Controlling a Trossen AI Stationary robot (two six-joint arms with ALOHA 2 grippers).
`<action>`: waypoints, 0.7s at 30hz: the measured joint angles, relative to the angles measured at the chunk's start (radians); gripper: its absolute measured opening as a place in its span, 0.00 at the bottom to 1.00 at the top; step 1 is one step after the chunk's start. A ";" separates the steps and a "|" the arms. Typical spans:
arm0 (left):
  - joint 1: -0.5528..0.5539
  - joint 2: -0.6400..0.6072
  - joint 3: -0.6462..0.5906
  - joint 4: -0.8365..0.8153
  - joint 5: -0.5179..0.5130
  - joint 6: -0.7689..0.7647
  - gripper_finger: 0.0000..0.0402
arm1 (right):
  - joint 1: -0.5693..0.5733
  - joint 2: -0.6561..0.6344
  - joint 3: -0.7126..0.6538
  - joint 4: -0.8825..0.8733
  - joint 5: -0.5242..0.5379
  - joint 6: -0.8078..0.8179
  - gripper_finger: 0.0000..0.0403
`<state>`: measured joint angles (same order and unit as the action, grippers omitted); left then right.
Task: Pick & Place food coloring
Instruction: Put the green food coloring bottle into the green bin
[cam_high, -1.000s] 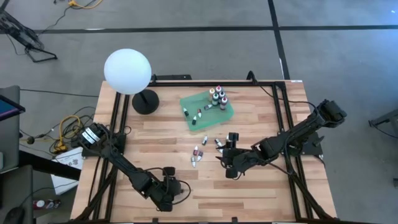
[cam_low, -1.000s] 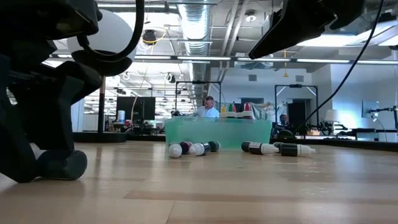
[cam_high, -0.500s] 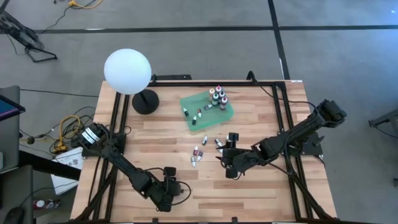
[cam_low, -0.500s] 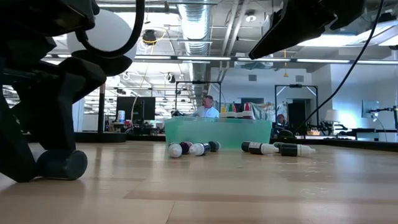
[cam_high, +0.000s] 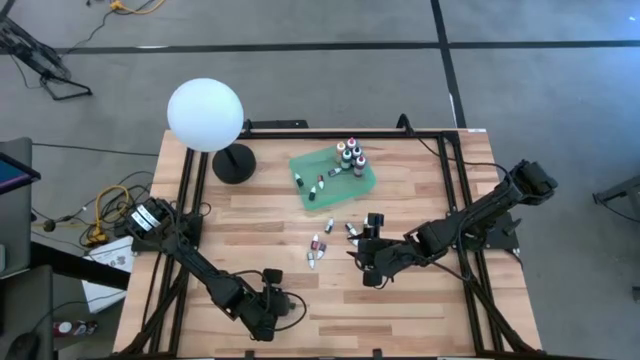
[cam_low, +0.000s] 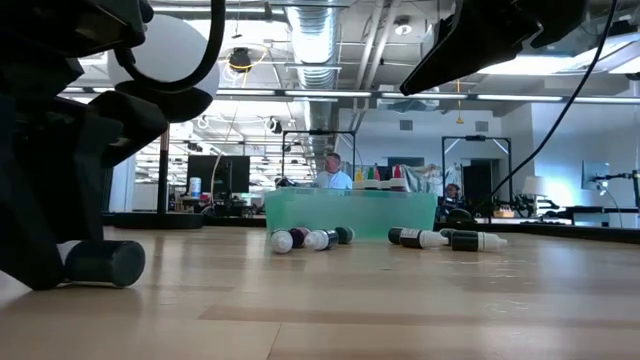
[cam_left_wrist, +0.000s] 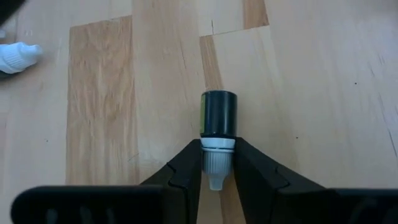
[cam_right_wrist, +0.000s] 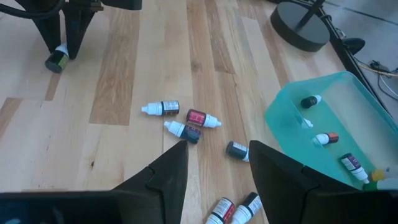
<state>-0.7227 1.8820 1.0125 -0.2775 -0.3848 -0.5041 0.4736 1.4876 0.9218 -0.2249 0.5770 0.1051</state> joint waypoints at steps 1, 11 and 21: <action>0.000 0.000 0.000 0.000 -0.005 0.004 0.19 | 0.000 0.000 0.000 0.000 0.000 0.000 0.40; 0.023 0.004 -0.006 -0.012 -0.199 0.059 0.17 | 0.000 0.000 0.000 0.000 0.000 0.000 0.40; 0.143 0.004 -0.003 0.000 -0.415 0.206 0.18 | 0.000 0.000 0.001 0.000 0.000 0.000 0.40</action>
<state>-0.5793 1.8859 1.0097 -0.2772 -0.7998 -0.2982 0.4736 1.4876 0.9226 -0.2245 0.5770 0.1051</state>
